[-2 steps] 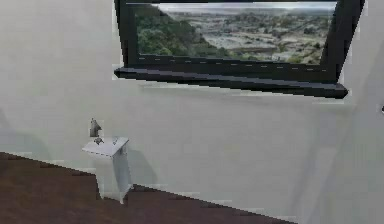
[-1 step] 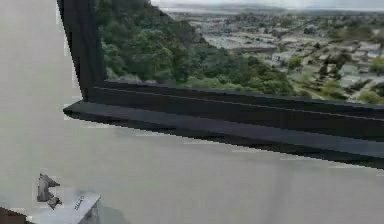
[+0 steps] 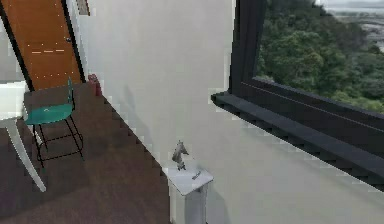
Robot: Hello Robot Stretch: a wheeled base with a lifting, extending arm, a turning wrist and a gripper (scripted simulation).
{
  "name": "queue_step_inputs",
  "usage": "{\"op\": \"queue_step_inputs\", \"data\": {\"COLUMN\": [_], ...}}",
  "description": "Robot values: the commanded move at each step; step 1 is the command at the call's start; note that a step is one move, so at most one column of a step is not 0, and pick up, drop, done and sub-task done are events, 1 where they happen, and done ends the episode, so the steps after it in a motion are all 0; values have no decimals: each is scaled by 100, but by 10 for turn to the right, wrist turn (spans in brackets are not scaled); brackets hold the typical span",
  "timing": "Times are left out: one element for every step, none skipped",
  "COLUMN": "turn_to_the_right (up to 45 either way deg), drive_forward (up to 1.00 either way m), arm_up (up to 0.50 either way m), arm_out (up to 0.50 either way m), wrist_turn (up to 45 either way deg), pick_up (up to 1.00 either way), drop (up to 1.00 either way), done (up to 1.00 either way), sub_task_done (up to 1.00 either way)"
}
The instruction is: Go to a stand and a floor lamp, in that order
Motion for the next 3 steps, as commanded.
{"op": "queue_step_inputs", "data": {"turn_to_the_right": [0,-450,-450], "drive_forward": [0,0,0], "arm_up": [0,0,0], "arm_out": [0,0,0], "wrist_turn": [0,0,0], "pick_up": [0,0,0], "drop": [0,0,0], "done": [0,0,0], "sub_task_done": [100,0,0]}}
